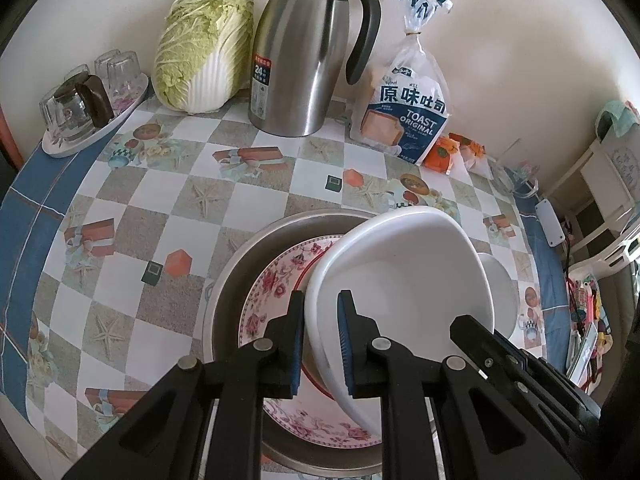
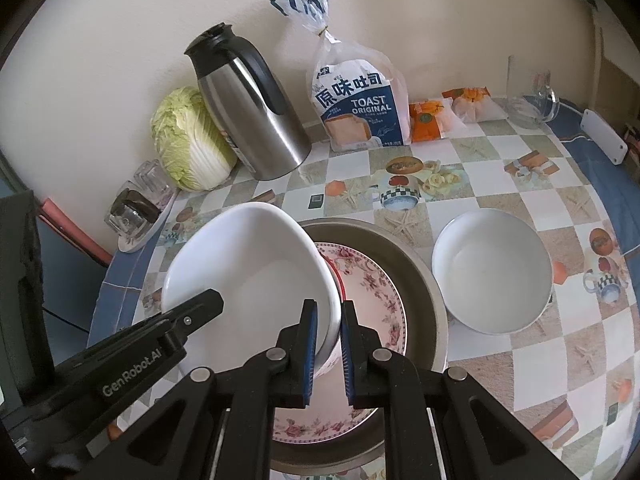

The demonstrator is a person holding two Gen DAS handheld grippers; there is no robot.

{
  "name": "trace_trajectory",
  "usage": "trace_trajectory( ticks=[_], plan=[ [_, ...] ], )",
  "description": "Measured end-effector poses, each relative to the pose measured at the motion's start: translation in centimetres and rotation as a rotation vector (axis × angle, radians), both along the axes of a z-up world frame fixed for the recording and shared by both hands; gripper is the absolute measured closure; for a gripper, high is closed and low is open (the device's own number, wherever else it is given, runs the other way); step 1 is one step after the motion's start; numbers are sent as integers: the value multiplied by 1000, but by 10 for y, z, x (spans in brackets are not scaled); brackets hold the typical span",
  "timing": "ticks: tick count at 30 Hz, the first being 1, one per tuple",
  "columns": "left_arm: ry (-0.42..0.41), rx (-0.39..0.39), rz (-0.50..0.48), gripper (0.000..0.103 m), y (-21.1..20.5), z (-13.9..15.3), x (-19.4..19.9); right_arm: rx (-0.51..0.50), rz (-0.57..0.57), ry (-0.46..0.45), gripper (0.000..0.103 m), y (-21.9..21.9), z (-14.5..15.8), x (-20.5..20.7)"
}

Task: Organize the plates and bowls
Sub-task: 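Lower the white square bowl onto the red-rimmed bowl with both grippers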

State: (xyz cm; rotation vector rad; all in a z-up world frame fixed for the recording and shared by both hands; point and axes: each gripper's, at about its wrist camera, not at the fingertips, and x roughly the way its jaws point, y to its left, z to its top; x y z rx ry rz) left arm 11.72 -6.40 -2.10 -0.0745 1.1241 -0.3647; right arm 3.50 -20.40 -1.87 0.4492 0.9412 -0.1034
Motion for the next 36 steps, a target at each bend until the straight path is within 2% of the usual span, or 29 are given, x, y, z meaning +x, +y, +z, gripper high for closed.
trace_trajectory(
  ticks=[24,36],
  plan=[
    [26,-20,14,87,5,-5,4,44,-1,9,87,-4,-8,5],
    [13,-46,19,87,12,6,0,30,0,-10,86,-4,4,0]
  ],
)
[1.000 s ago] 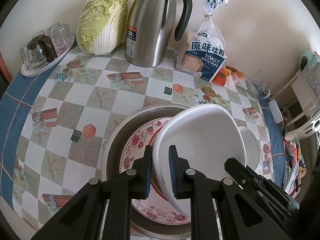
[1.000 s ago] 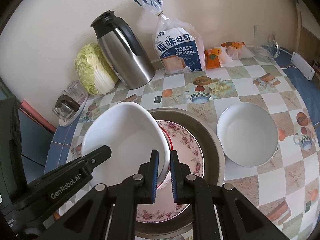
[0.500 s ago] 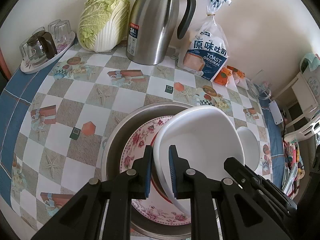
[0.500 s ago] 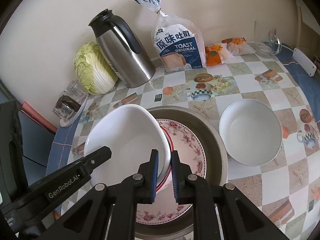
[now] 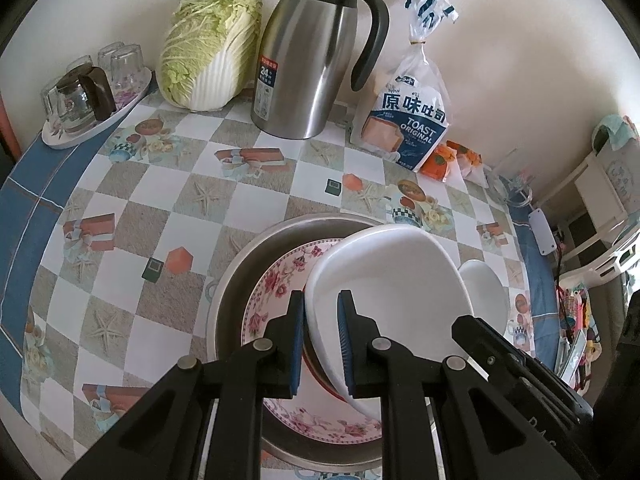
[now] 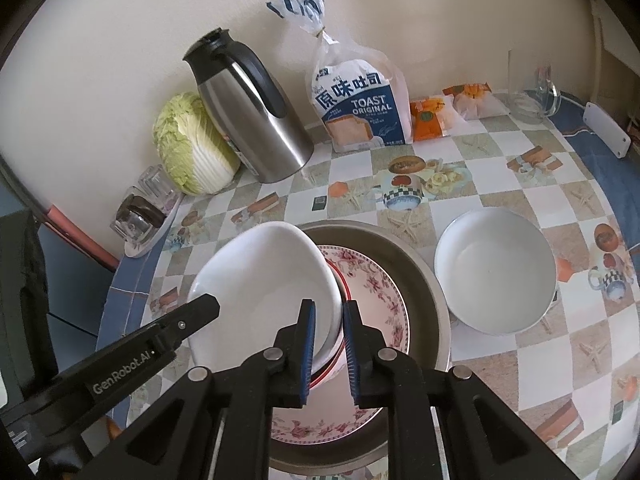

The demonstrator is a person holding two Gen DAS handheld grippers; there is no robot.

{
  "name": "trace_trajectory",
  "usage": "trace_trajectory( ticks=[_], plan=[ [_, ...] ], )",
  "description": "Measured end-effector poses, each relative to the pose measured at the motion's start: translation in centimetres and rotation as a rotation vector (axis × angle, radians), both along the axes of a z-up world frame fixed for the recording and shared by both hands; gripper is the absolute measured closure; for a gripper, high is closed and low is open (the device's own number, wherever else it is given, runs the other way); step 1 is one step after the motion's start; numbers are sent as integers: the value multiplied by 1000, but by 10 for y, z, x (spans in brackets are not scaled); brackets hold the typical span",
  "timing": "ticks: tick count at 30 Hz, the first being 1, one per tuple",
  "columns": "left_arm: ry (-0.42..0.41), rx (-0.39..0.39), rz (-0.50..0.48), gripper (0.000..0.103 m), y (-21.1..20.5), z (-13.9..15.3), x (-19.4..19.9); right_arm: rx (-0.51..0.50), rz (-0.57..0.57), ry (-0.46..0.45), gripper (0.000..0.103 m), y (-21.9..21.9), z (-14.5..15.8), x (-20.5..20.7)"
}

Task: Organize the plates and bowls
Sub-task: 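Lower the white square bowl onto the red-rimmed bowl with both grippers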

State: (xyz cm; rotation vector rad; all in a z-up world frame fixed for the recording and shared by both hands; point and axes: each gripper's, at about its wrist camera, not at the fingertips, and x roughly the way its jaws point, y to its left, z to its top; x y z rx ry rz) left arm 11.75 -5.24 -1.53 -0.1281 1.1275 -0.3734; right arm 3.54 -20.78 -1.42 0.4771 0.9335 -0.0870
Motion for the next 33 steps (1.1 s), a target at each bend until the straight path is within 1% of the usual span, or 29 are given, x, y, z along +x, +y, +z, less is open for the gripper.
trace_trajectory(
  ticks=[4,12,17,25,30,33],
  plan=[
    [0,-8,1,87,1,2,0,-10,-2,-1,86,1,1,0],
    [-2,-17,6,87,2,5,0,9,-9,3,86,-1,1,-1],
    [4,-9,9,86,1,4,1,27,-10,-5,86,-2,2,-2],
    [14,-1,6,84,0,2,1,27,-9,-4,86,-1,2,-2],
    [17,-6,1,84,0,1,2,31,-9,-3,86,-1,1,-2],
    [23,-14,-3,82,2,1,2,42,-6,-4,86,-2,1,-2]
  ],
)
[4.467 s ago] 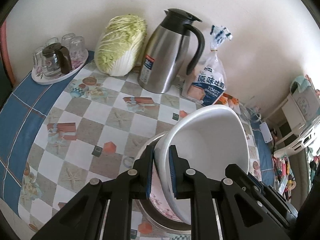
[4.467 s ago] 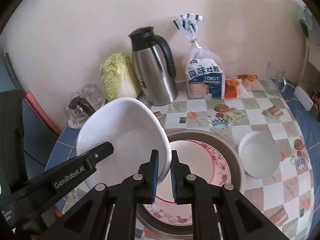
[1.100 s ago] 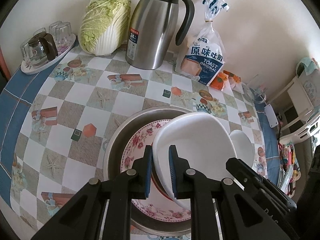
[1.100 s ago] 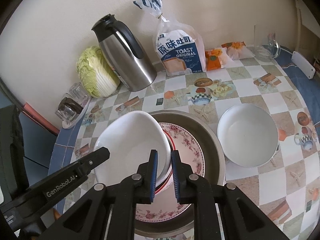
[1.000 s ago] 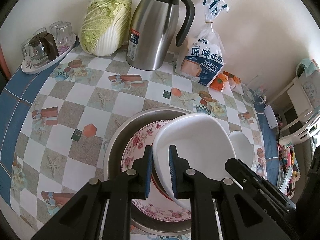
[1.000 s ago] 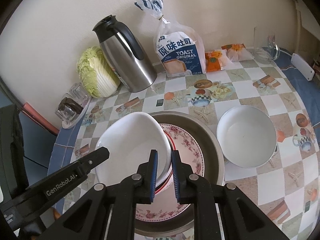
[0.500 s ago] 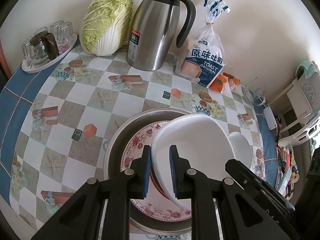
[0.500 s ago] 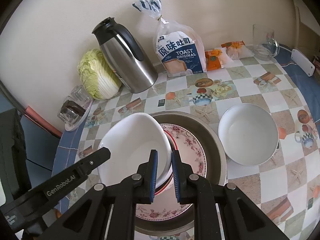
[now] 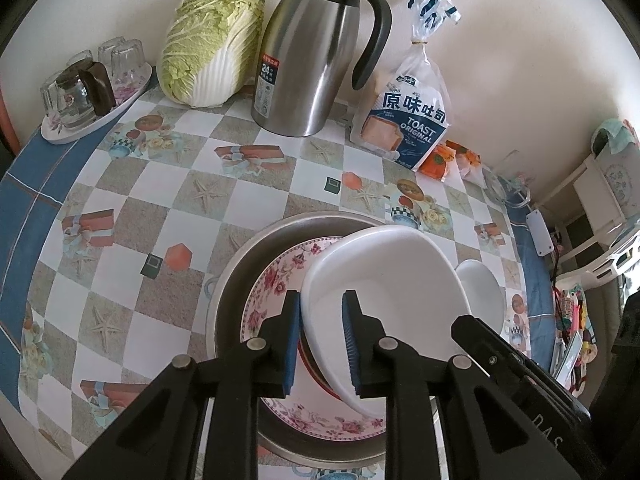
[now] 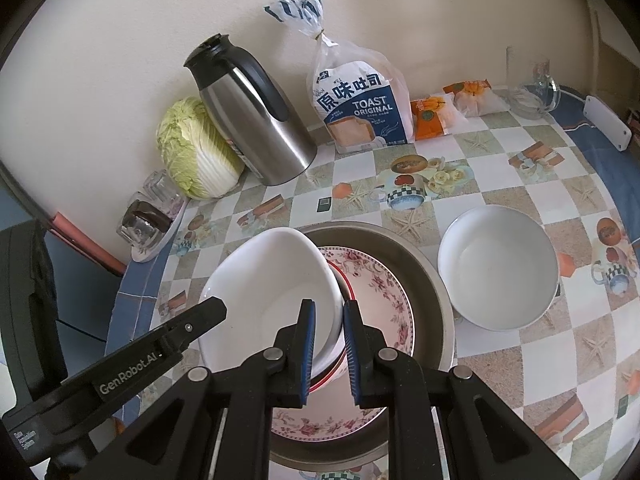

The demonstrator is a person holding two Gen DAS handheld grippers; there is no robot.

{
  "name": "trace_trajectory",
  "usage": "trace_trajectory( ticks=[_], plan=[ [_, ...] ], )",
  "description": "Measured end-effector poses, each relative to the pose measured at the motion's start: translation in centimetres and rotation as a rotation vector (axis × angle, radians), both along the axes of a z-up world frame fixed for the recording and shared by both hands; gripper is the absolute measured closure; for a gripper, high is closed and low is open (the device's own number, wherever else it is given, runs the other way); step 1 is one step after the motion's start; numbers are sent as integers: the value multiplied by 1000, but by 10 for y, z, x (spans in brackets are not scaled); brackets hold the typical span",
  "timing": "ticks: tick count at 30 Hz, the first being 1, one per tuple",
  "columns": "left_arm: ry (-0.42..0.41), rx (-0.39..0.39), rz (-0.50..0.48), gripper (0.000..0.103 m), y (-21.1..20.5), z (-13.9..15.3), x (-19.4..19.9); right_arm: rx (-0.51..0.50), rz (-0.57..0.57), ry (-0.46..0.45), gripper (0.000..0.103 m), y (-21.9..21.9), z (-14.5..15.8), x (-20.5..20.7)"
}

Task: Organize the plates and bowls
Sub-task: 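Lower the white square bowl onto the red-rimmed bowl with both grippers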

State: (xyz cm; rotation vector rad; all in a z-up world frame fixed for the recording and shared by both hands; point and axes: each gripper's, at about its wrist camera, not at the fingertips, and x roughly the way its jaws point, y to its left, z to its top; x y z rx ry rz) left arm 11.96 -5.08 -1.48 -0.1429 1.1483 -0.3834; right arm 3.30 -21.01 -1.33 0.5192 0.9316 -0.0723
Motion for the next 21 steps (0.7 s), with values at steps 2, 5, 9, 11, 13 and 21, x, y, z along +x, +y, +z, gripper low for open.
trace_trajectory(
  ticks=[2,5,9,11,13,21],
  plan=[
    [12,-2,-7,81,0,-1,0,9,2,1,86,-1,0,0],
    [35,5,-19,81,-2,-6,0,18,-2,19,86,-2,-4,1],
    [32,33,-39,79,-6,-5,-3,27,10,36,86,-2,-5,0],
    [30,26,-44,78,-6,-4,-5,18,17,36,86,0,-3,-1],
    [32,16,-40,78,-4,-3,-5,12,19,35,86,1,-1,-2],
    [22,-6,-27,77,0,1,-5,27,14,23,86,-3,1,-3]
  ],
)
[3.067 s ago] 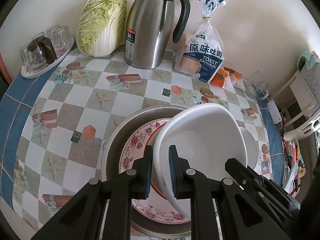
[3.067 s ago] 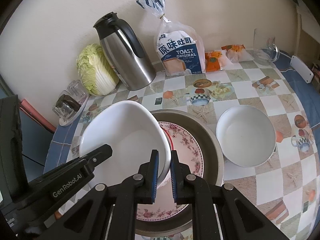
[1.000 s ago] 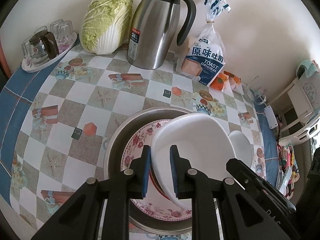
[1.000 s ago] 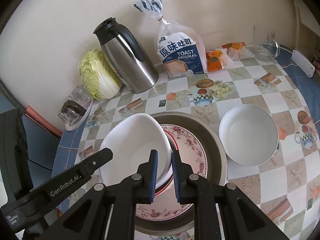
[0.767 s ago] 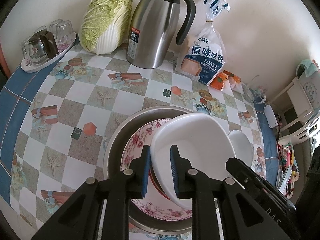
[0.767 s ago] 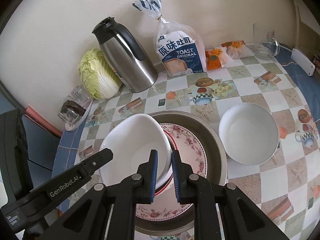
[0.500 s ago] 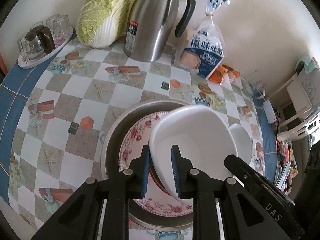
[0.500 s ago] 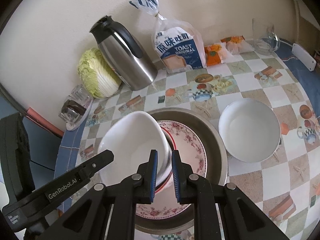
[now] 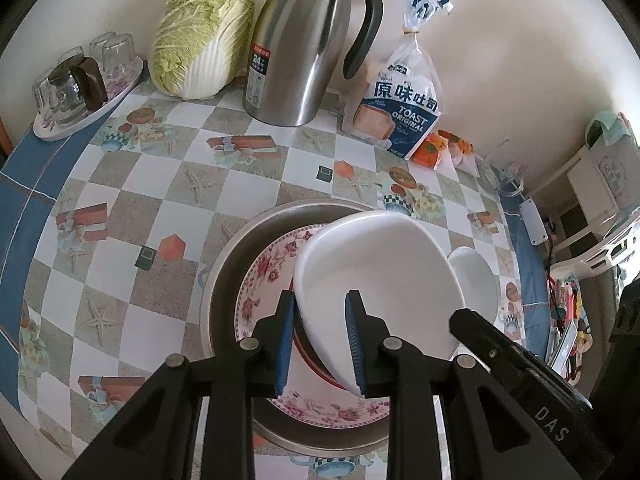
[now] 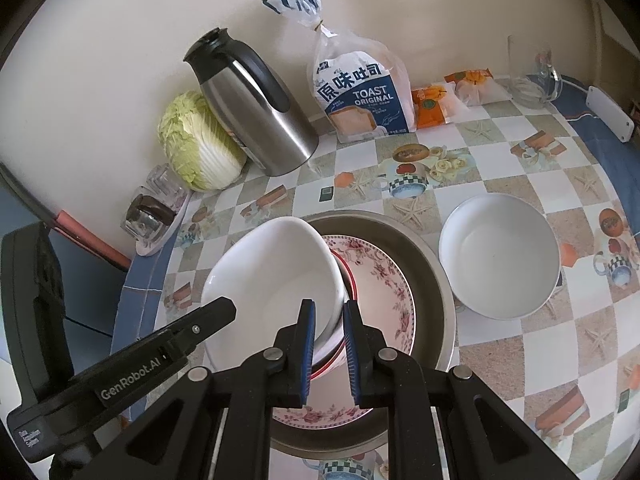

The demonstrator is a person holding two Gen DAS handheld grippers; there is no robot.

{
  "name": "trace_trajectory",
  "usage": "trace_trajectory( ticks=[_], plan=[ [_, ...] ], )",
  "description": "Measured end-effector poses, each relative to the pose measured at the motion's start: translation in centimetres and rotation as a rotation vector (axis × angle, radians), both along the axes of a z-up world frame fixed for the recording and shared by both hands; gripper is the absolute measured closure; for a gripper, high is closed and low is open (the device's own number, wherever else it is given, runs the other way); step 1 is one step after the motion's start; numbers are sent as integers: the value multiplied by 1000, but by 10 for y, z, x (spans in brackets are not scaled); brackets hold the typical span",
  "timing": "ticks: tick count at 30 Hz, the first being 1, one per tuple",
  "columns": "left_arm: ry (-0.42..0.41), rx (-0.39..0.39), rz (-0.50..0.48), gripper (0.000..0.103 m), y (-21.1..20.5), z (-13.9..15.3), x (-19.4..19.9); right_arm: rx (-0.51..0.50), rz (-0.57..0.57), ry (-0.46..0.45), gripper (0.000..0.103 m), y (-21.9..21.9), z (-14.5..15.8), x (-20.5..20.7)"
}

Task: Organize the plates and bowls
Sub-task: 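Lower the white square bowl onto the red-rimmed bowl with both grippers, then open both grippers and release the white square bowl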

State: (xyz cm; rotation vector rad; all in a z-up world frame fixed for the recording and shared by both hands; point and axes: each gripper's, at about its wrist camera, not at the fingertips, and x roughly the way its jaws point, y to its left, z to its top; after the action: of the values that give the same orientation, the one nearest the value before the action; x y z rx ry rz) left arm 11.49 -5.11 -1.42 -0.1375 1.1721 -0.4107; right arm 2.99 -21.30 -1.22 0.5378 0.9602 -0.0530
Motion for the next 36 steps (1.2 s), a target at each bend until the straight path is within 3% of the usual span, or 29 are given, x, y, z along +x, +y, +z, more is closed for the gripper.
trace_trajectory(
  ticks=[8,11,13,17,19,21,25,36],
  plan=[
    [-43,8,40,74,12,14,-1,-33,-34,-39,86,-11,15,-8],
    [-50,16,59,54,15,16,-1,-42,-59,-35,86,-18,15,-10],
    [-52,25,75,46,17,16,-1,-57,-76,-15,73,-23,12,-10],
    [-56,47,106,31,20,15,1,-90,-112,11,67,-35,7,-12],
    [-62,59,122,23,22,14,2,-93,-125,17,50,-41,6,-14],
    [-66,69,143,15,24,13,3,-103,-134,26,44,-46,4,-15],
    [-76,88,176,12,27,12,2,-114,-145,44,35,-53,-1,-17],
    [-120,88,185,9,10,22,-4,-86,-175,51,33,-75,-6,-25]
  ],
)
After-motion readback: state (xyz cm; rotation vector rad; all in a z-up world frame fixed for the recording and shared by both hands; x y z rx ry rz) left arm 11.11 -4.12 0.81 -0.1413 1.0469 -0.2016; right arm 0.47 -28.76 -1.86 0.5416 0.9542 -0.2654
